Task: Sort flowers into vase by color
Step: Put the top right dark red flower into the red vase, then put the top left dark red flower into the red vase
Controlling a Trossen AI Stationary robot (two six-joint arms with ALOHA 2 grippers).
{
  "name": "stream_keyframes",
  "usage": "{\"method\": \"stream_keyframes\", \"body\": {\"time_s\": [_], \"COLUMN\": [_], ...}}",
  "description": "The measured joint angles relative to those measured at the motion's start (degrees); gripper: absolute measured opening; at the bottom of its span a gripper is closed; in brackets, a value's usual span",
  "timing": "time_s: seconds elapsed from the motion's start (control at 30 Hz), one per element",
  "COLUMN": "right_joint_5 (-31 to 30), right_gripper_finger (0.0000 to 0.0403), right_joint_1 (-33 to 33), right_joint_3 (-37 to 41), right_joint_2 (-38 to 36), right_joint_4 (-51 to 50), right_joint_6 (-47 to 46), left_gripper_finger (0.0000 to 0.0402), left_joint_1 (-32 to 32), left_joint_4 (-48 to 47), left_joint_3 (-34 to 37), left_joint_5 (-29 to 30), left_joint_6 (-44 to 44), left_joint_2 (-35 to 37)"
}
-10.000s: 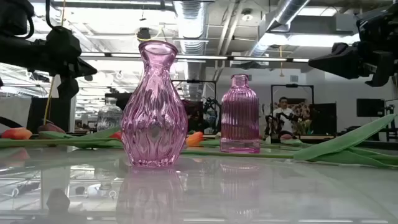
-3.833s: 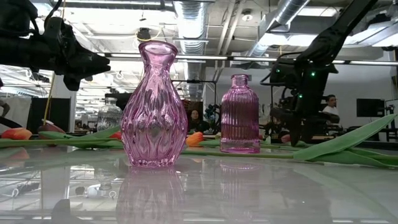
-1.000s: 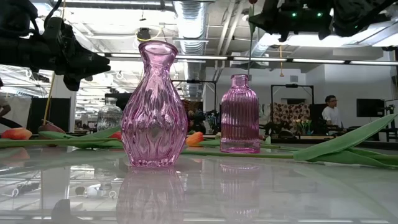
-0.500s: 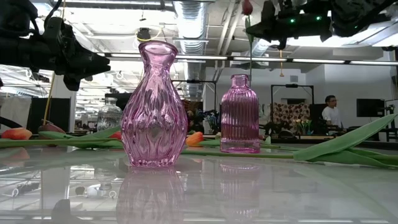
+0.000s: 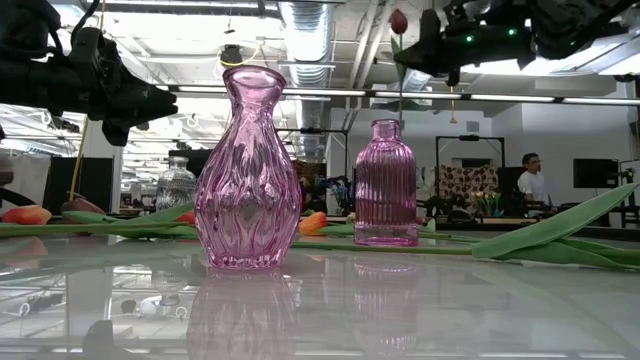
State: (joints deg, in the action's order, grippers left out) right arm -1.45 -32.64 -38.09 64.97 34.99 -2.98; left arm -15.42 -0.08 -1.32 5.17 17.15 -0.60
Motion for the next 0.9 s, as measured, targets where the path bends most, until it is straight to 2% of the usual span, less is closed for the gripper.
{"method": "stream_keyframes", "body": {"time_s": [0.27, 0.43, 0.7, 0.9], "right_joint_5": [0.0, 0.0, -0.6, -8.6], "right_gripper_finger": [0.0187, 0.0227, 0.0234, 0.0232], "right_joint_1": [-0.1, -0.1, -0.1, -0.6], "right_joint_3": [-0.4, -5.3, -13.2, -13.7], "right_joint_2": [-0.2, -0.2, -0.2, 0.0], "right_joint_4": [-8.1, -22.0, -42.4, -51.7], "right_joint_6": [-0.1, 0.0, 3.2, -2.7], "left_gripper_finger": [0.0098, 0.0098, 0.0098, 0.0098], "left_joint_1": [0.0, 0.0, 0.0, 0.0], "left_joint_4": [0.0, 0.0, 0.0, 0.0], "left_joint_3": [0.0, 0.0, 0.0, 0.0], "left_joint_5": [0.0, 0.0, 0.0, 0.0], "left_joint_6": [0.0, 0.0, 0.0, 0.0], "left_joint_2": [0.0, 0.0, 0.0, 0.0]}}
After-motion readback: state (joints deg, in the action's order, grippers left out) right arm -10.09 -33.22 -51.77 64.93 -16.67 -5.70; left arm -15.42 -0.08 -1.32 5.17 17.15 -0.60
